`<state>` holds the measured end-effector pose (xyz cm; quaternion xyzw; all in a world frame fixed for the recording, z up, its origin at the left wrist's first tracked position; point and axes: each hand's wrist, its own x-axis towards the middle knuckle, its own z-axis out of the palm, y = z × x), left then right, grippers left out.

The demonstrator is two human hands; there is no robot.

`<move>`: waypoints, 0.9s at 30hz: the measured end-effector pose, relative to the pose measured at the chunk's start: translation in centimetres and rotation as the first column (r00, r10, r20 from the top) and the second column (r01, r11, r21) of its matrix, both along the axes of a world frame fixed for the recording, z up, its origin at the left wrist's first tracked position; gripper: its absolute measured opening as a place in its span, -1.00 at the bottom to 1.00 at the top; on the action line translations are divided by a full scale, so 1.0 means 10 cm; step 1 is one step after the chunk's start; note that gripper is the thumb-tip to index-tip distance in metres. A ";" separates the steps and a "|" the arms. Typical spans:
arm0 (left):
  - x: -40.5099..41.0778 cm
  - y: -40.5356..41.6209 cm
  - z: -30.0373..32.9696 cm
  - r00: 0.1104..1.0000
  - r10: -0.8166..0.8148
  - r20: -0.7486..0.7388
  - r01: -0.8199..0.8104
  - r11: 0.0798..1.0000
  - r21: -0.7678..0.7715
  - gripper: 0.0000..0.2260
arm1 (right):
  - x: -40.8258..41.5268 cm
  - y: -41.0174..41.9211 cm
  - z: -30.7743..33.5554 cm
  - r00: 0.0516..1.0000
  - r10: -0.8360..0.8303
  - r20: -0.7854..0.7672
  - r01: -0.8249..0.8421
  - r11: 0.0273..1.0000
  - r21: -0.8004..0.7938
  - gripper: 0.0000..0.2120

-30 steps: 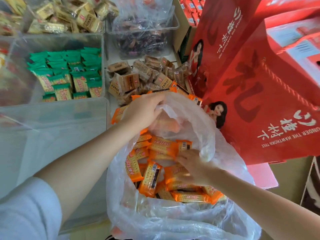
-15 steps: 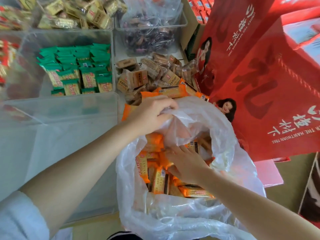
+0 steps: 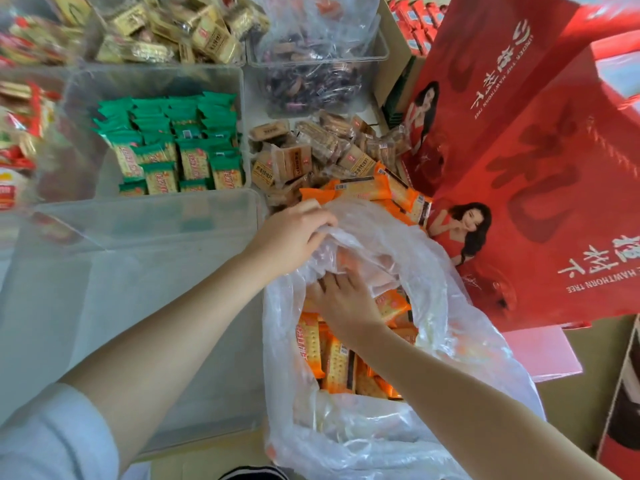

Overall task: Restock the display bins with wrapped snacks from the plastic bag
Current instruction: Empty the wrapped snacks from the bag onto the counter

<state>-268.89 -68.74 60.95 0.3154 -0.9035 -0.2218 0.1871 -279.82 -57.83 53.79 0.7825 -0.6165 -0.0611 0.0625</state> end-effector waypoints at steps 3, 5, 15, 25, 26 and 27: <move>0.03 0.00 -0.03 1.000 0.008 0.029 -0.008 1.000 -0.011 -0.82 | -0.15 0.33 0.14 0.986 -0.048 0.159 0.047 0.999 0.010 -0.50; 0.01 0.00 -0.05 0.998 0.016 0.065 -0.015 1.000 -0.006 -0.81 | -0.24 0.59 0.42 0.931 -0.177 0.319 0.137 0.980 0.144 -0.30; -0.14 0.37 0.00 0.946 -0.318 0.071 0.320 0.869 -0.378 -0.85 | -1.21 0.04 1.51 0.393 -0.493 0.776 0.570 0.793 0.215 -0.43; -0.06 0.56 -0.39 0.832 -0.327 0.448 0.427 0.893 -0.141 -0.85 | -1.65 -0.92 0.92 0.534 -0.652 0.538 0.669 0.715 0.203 -0.33; -0.07 0.56 -0.38 0.853 -0.310 0.420 0.403 0.903 -0.152 -0.83 | -1.66 -0.96 0.88 0.555 -0.657 0.510 0.677 0.713 0.182 -0.33; -0.08 0.55 -0.37 0.866 -0.300 0.399 0.390 0.906 -0.164 -0.81 | -1.66 -0.99 0.82 0.593 -0.660 0.460 0.671 0.722 0.170 -0.36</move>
